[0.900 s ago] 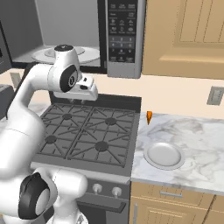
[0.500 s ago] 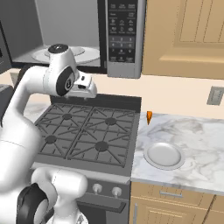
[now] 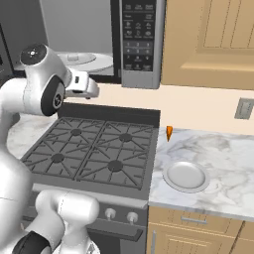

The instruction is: Pick the marshmallow from the microwave and place it on plate located on the counter.

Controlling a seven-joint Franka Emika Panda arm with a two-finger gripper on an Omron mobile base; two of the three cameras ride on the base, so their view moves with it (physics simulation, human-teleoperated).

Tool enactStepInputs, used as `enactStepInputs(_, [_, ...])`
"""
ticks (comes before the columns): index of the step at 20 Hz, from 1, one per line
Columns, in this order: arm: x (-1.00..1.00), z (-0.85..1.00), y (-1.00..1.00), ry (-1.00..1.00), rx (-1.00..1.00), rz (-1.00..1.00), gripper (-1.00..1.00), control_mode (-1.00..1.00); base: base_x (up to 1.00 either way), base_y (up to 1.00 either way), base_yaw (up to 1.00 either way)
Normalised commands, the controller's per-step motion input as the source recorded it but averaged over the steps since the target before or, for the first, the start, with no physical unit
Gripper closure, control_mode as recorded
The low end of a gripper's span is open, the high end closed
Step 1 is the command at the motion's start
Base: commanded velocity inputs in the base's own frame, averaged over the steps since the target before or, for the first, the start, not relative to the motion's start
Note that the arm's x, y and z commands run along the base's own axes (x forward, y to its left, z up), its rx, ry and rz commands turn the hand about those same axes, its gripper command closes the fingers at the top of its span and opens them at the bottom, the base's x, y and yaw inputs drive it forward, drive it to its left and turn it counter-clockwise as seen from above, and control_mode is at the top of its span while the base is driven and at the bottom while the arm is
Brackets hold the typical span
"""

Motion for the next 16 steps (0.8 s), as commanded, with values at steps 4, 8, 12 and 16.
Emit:
enactStepInputs(4, [-0.37, 1.0, 0.16, -0.23, -0.01, 0.0, -1.0, -1.0, 0.0, 0.0, 0.0])
enactStepInputs(8, [-0.22, 0.97, 0.46, -0.23, 0.0, 0.01, -1.0, -1.0, 0.0, 0.0, 0.0])
enactStepInputs(12, [0.0, 0.68, 0.86, -0.16, -0.05, 0.04, -1.0, -1.0, 0.0, 0.0, 0.0])
enactStepInputs(16, [0.18, 0.32, 0.75, 0.0, 0.0, 0.12, -1.0, -1.0, 0.0, 0.0, 0.0])
